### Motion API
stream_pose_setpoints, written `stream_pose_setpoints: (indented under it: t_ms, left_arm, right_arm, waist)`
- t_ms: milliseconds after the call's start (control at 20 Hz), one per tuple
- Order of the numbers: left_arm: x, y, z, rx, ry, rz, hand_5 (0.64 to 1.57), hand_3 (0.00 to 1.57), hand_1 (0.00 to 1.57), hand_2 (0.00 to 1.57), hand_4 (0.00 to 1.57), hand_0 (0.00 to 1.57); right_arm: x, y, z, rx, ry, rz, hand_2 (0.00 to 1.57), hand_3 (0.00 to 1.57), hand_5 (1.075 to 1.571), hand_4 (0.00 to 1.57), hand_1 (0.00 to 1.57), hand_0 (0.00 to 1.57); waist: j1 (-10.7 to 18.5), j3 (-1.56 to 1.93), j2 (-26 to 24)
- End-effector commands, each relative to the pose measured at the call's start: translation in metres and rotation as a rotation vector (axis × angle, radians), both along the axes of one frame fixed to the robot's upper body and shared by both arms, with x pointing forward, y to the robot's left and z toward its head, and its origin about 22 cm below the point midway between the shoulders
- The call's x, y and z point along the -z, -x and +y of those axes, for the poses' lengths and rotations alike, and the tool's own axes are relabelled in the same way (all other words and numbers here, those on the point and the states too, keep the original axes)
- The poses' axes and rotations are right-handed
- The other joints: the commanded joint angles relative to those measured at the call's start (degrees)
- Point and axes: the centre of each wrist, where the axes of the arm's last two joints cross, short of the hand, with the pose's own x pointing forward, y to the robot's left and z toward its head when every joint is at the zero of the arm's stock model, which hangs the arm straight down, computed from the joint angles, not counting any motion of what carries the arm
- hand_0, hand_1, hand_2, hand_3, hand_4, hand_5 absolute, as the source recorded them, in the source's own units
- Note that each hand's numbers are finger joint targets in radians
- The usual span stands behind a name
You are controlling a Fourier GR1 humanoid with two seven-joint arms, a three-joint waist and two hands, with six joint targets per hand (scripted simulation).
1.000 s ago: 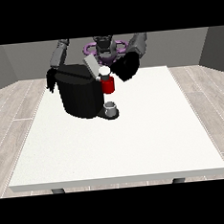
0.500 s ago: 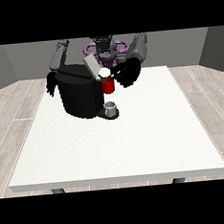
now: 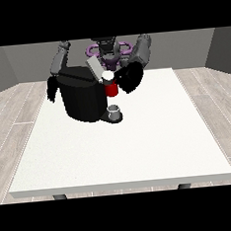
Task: Insert the coffee pod into the coffee machine and close the lid
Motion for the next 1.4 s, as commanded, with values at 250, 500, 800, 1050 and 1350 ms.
stream_pose_setpoints:
  t_ms: [250, 500, 800, 1050, 1350]
  left_arm:
    - [0.027, -0.001, -0.023, 0.111, 0.148, 0.004, 1.571, 0.0, 0.0, 0.0, 0.0, 0.0]
    - [0.117, 0.015, -0.042, 0.268, 0.287, 0.09, 1.571, 0.0, 0.0, 0.0, 0.0, 0.0]
    - [0.229, 0.06, -0.022, 0.245, 0.518, 0.232, 1.571, 0.0, 0.0, 0.0, 0.0, 0.0]
    - [0.309, 0.119, 0.004, 0.216, 0.661, 0.379, 1.571, 0.0, 0.0, 0.0, 0.27, 0.0]
    - [0.367, 0.188, 0.047, 0.02, 0.719, 0.509, 1.571, 0.0, 0.0, 0.0, 0.28, 0.0]
  right_arm:
    - [0.02, 0.009, -0.031, 0.044, -0.046, 0.041, 0.0, 0.0, 1.571, 0.35, 0.0, 0.0]
    - [0.052, 0.038, -0.056, 0.151, -0.084, 0.113, 0.0, 0.0, 1.571, 0.24, 0.0, 0.0]
    - [0.103, 0.1, -0.062, 0.191, -0.086, 0.221, 0.0, 0.0, 1.571, 0.27, 0.0, 0.0]
    - [0.132, 0.147, -0.037, 0.159, -0.064, 0.346, 0.0, 0.0, 1.571, 0.0, 0.0, 0.0]
    - [0.092, 0.12, 0.013, -0.034, 0.027, 0.347, 0.0, 0.0, 1.571, 0.0, 0.0, 0.0]
  waist:
    - [3.0, -0.02, -2.1]
    - [9.7, -0.05, -8.8]
    - [14.7, -0.11, -19.5]
    - [15.3, -0.14, -30.9]
    - [10.8, -0.19, -39.5]
